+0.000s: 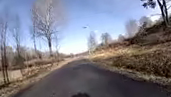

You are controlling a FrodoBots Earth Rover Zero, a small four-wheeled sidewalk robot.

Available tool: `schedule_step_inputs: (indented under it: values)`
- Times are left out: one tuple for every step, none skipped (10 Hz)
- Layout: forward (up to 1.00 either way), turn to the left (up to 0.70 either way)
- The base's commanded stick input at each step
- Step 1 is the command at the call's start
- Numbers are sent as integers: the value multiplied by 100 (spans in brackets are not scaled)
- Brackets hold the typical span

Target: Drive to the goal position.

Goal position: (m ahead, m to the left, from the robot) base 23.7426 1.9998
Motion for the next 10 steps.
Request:
schedule_step_inputs:
  values:
    - [85,8]
    - [85,8]
    - [85,8]
    - [85,9]
    - [85,13]
    - [85,15]
    - [85,15]
    - [85,14]
    - [85,12]
    - [85,10]
